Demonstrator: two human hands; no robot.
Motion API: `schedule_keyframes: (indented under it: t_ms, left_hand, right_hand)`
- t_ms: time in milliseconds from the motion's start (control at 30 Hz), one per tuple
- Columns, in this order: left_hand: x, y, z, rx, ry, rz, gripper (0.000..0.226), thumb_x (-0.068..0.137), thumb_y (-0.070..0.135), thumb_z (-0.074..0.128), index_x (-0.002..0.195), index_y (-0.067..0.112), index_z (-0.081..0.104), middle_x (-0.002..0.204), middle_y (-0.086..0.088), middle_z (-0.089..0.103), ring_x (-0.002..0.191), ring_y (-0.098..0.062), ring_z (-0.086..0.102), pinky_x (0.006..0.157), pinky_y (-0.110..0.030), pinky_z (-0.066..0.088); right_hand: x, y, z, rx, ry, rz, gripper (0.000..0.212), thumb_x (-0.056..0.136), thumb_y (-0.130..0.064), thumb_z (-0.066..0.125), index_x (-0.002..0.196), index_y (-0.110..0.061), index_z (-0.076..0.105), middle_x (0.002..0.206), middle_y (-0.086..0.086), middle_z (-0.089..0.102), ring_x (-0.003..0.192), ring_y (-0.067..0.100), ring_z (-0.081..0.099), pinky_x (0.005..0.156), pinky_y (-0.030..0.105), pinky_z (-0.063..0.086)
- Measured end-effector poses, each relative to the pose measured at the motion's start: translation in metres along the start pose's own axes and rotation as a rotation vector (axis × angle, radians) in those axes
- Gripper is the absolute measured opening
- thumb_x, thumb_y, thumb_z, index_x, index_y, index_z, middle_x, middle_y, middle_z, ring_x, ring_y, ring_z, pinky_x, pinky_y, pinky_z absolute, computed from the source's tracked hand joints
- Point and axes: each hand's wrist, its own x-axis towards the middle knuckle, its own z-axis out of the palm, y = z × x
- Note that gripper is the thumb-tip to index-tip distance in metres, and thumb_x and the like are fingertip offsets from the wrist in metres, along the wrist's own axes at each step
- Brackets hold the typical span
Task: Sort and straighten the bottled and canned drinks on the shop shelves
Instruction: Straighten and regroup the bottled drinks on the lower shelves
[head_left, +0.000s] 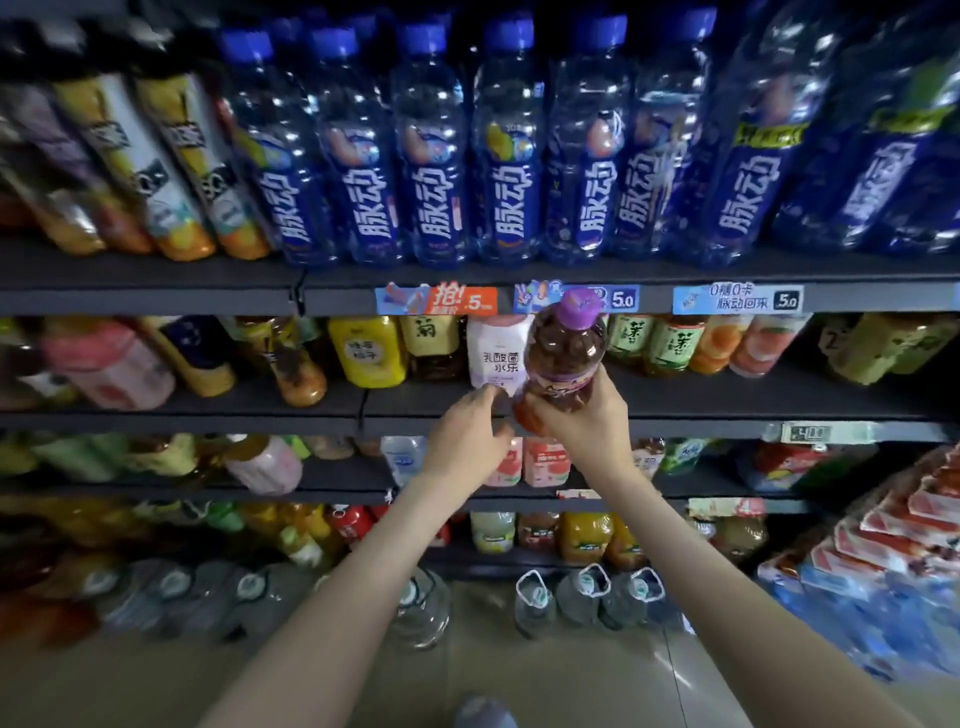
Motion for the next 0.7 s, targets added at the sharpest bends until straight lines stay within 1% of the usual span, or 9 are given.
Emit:
schedule_keyframes:
  t_ms: [67,100,200,267,400,500,600,667,700]
  left_hand:
    - [-0.007,-0.002,-0.025,-0.006,0.060,-0.024,0.034,0.089,0.018,0.057,0.122,0.008,0.051,0.120,-0.012,0.059,0.112,-0.030,0.054,0.084,-0.035,0.041]
    - [-0.009,-0.005,-0.038,-0.021,0.102,-0.034,0.035,0.088,0.017,0.057,0.122,0.008,0.051,0.119,-0.012,0.058,0.111,-0.031,0.054,0.084,-0.035,0.042]
    - [-0.015,-0.023,-0.075,-0.046,0.245,-0.051,0.039,0.086,0.016,0.059,0.123,0.007,0.050,0.118,-0.012,0.058,0.109,-0.032,0.055,0.086,-0.042,0.046]
    - [-0.021,-0.042,-0.099,-0.058,0.329,-0.032,0.041,0.085,0.015,0.060,0.124,0.007,0.050,0.117,-0.012,0.057,0.107,-0.031,0.056,0.085,-0.044,0.048]
    - [-0.025,-0.093,-0.151,-0.087,0.496,0.001,0.037,0.086,0.015,0.060,0.122,0.009,0.053,0.114,-0.009,0.058,0.107,-0.028,0.056,0.086,-0.038,0.048]
    - [-0.018,-0.140,-0.192,-0.061,0.511,0.009,0.040,0.088,0.015,0.059,0.127,0.011,0.050,0.116,-0.006,0.054,0.108,-0.023,0.054,0.084,-0.025,0.042]
    - [-0.006,-0.193,-0.240,-0.029,0.504,0.040,0.044,0.088,0.014,0.059,0.131,0.009,0.048,0.122,-0.007,0.053,0.114,-0.023,0.052,0.088,-0.022,0.038]
    - [0.001,-0.230,-0.272,-0.031,0.519,0.059,0.043,0.088,0.014,0.060,0.129,0.009,0.049,0.119,-0.006,0.054,0.110,-0.023,0.055,0.085,-0.020,0.040]
    - [0.004,-0.248,-0.287,-0.033,0.525,0.067,0.043,0.087,0.015,0.062,0.128,0.008,0.049,0.119,-0.006,0.054,0.109,-0.024,0.055,0.085,-0.022,0.043]
  right_hand:
    - [-0.003,-0.034,0.011,0.059,-0.071,-0.050,0.044,0.072,-0.018,0.081,0.109,-0.019,0.057,0.096,-0.013,0.064,0.086,-0.012,0.059,0.071,0.005,0.043]
    - [-0.004,-0.049,0.018,0.090,-0.097,-0.083,0.043,0.073,-0.015,0.081,0.109,-0.016,0.057,0.094,-0.016,0.063,0.084,-0.015,0.059,0.069,0.003,0.042]
    - [-0.005,-0.085,0.046,0.137,-0.126,-0.168,0.044,0.073,-0.012,0.081,0.110,-0.010,0.057,0.092,-0.021,0.060,0.083,-0.018,0.057,0.069,0.004,0.042]
    - [-0.007,-0.107,0.072,0.172,-0.132,-0.209,0.045,0.072,-0.010,0.082,0.109,-0.011,0.056,0.093,-0.019,0.061,0.084,-0.017,0.057,0.071,0.004,0.042]
    - [-0.008,-0.149,0.138,0.206,-0.118,-0.274,0.041,0.070,-0.010,0.083,0.098,-0.020,0.054,0.087,-0.018,0.060,0.080,-0.018,0.057,0.070,0.004,0.041]
    - [-0.006,-0.180,0.195,0.212,-0.107,-0.300,0.040,0.071,-0.015,0.083,0.102,-0.020,0.058,0.091,-0.013,0.064,0.084,-0.018,0.056,0.071,0.003,0.040]
    - [-0.002,-0.212,0.257,0.225,-0.082,-0.319,0.040,0.072,-0.015,0.082,0.105,-0.016,0.060,0.092,-0.017,0.064,0.086,-0.018,0.057,0.072,0.002,0.040]
    - [0.002,-0.234,0.298,0.250,-0.084,-0.324,0.039,0.073,-0.014,0.082,0.106,-0.016,0.061,0.093,-0.019,0.064,0.088,-0.016,0.059,0.073,0.003,0.042]
    - [0.003,-0.245,0.317,0.256,-0.095,-0.326,0.039,0.073,-0.014,0.082,0.105,-0.018,0.060,0.094,-0.019,0.064,0.088,-0.014,0.060,0.074,0.004,0.043]
